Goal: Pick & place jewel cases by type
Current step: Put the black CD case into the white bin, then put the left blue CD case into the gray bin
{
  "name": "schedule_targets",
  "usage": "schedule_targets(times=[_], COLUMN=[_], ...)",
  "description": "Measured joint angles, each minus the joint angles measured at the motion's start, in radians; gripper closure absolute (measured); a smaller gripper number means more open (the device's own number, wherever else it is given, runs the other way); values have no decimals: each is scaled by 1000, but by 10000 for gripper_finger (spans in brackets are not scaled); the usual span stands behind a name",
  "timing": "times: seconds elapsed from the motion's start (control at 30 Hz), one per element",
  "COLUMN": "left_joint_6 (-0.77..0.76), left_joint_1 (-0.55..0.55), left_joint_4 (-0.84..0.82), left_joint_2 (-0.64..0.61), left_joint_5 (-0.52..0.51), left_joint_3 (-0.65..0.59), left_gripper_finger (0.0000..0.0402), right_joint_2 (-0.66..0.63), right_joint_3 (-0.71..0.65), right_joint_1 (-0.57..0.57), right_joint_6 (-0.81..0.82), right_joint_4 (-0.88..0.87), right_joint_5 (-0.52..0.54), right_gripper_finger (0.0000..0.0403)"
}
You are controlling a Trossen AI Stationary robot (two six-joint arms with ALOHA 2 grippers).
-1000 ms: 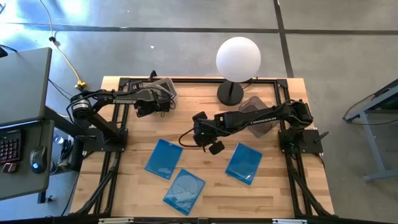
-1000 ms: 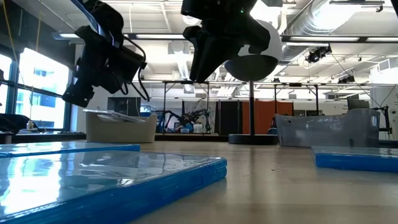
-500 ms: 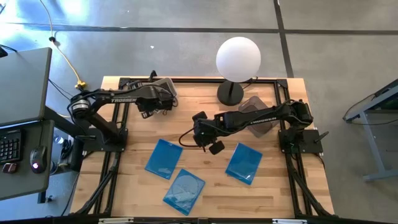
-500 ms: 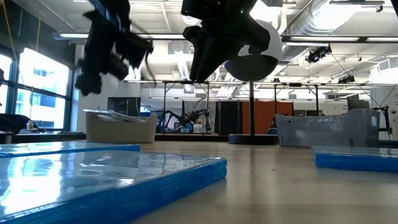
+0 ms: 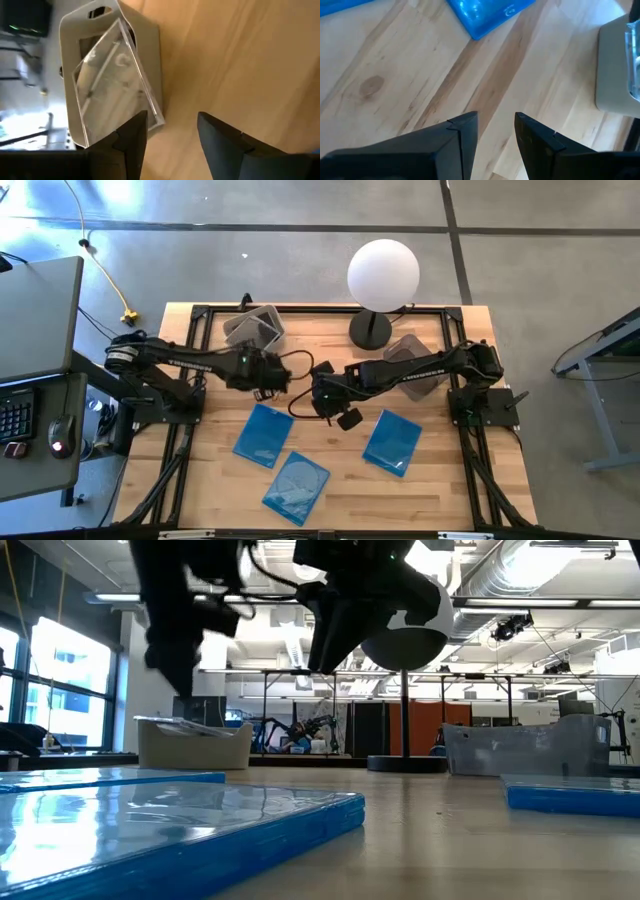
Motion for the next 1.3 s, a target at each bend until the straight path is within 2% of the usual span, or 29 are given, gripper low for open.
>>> schedule_targets(times=[0.17,0.33,0.53,0.7,0.9,1.0,1.13,1.3], left_joint_6=[-8,47,58,58,58,58,58,4], left_joint_1=[-15,-7,34,122,244,286,287,251], left_joint_4=[80,195,134,40,-35,-44,-79,-198], left_joint_2=[9,9,9,9,5,5,5,1], left_joint_5=[-105,-150,-224,-234,-294,-281,-245,-235], left_joint_3=[-147,-226,-228,-228,-228,-228,-203,-99], left_gripper_finger=[234,234,234,234,234,234,234,234], right_joint_2=[1,1,1,1,1,1,1,1], right_joint_3=[0,0,0,0,0,0,0,0], right_joint_1=[-2,-1,-1,-1,-1,-1,-1,-1], right_joint_6=[0,0,3,3,3,3,3,11], right_joint_4=[-2,0,1,1,0,0,0,0], right_joint_5=[5,5,5,5,4,4,4,6], right_gripper_finger=[279,279,279,279,279,279,279,279])
